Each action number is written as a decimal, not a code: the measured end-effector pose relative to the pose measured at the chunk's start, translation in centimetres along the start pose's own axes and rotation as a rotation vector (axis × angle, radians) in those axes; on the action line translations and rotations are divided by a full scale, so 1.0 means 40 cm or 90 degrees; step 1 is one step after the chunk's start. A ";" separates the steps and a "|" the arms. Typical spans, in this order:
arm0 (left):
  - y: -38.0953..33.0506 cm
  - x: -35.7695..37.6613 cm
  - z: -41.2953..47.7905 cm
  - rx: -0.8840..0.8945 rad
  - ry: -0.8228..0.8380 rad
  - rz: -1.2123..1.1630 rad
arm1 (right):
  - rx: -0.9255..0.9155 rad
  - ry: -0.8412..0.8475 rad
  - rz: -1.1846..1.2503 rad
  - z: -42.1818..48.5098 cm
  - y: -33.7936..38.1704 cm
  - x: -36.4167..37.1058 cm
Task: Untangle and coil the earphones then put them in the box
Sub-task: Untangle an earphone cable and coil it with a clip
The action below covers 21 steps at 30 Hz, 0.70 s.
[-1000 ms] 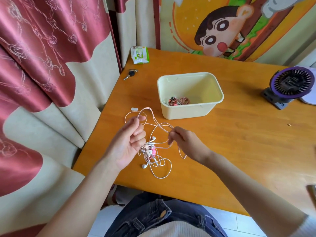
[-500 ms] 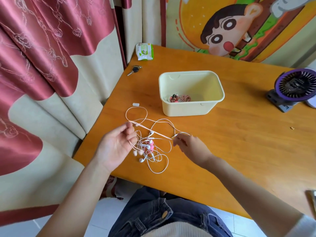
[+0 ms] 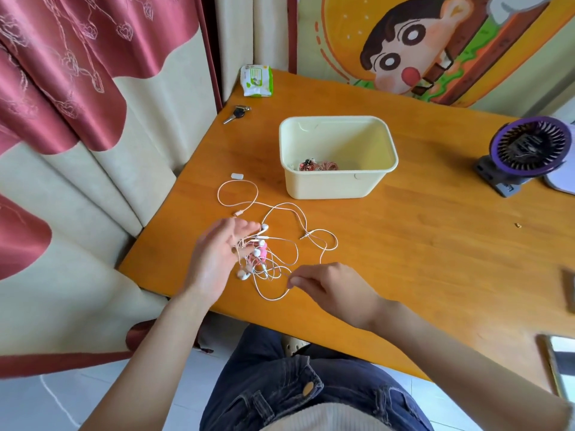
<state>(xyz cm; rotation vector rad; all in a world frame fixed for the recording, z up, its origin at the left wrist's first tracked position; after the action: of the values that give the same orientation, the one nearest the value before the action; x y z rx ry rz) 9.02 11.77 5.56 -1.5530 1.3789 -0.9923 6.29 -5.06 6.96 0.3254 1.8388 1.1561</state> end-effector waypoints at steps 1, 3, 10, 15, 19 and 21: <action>0.007 0.008 -0.005 0.015 0.010 0.104 | -0.015 0.007 -0.010 -0.006 0.007 -0.001; 0.010 0.029 -0.022 0.054 0.045 0.317 | -0.040 0.018 -0.013 -0.010 0.018 -0.008; 0.053 0.101 -0.065 -0.002 0.173 0.448 | -0.109 -0.061 0.017 0.018 0.044 -0.088; 0.044 0.141 -0.097 -0.039 0.279 0.135 | -0.075 -0.153 0.055 0.050 0.020 -0.145; 0.013 0.142 -0.100 -0.070 0.263 -0.158 | -0.037 -0.156 0.096 0.056 0.001 -0.132; 0.004 0.142 -0.096 -0.072 0.277 -0.266 | -0.023 -0.146 0.110 0.060 0.003 -0.118</action>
<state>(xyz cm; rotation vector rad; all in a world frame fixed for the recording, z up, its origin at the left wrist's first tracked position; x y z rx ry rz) 5.89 5.84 6.99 -1.8265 1.4431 -1.6059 10.78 -6.56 9.31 0.5817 1.6118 1.2143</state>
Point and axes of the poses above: each hand's wrist, its own z-axis towards the middle knuckle, its own x-axis out of the palm, y = z × x, the point moved 8 cm from there along z, towards the middle knuckle, and after that the axes turned 13 degrees about z, right-handed, at the moved point
